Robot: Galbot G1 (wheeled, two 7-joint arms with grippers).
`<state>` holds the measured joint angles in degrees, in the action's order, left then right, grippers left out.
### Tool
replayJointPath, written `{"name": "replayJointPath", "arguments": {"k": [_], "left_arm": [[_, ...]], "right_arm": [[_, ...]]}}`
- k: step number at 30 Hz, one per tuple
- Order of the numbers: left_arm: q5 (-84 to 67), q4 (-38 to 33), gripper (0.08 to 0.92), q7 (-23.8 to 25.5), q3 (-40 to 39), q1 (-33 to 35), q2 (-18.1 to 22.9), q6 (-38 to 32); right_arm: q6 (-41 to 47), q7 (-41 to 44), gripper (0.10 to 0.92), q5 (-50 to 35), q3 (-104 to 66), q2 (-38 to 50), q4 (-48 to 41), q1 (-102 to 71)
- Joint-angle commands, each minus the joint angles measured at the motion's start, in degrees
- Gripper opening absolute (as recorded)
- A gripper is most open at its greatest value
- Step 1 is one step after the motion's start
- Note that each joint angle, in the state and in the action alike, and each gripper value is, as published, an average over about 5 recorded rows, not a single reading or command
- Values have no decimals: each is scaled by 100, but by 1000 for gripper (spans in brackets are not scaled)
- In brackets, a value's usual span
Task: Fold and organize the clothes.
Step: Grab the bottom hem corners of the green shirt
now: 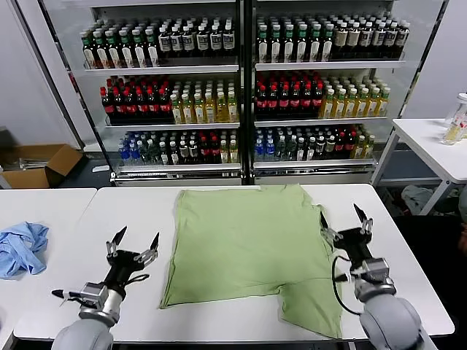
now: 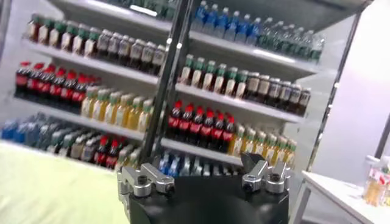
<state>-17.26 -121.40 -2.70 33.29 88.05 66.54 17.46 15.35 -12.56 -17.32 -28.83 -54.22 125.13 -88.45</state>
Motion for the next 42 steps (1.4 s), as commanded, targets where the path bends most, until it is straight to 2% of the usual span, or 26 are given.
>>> {"name": "replayJointPath", "arguments": {"k": [1, 11, 23, 38, 42], "left_arm": [[-715, -745, 823, -453, -10, 908, -249, 938], [-811, -610, 823, -364, -176, 1086, -101, 914], [-184, -325, 823, -413, -564, 947, 204, 728], [397, 83, 823, -415, -699, 776, 385, 500], [345, 95, 806, -406, -704, 768, 383, 571]], "right_arm": [[92, 26, 823, -262, -239, 379, 569, -984], [44, -118, 823, -271, -215, 194, 656, -1905], [67, -238, 823, -232, -105, -54, 285, -1997], [-375, -174, 823, -264, 151, -240, -208, -1848], [-274, -267, 785, -326, 198, -286, -203, -1826]]}}
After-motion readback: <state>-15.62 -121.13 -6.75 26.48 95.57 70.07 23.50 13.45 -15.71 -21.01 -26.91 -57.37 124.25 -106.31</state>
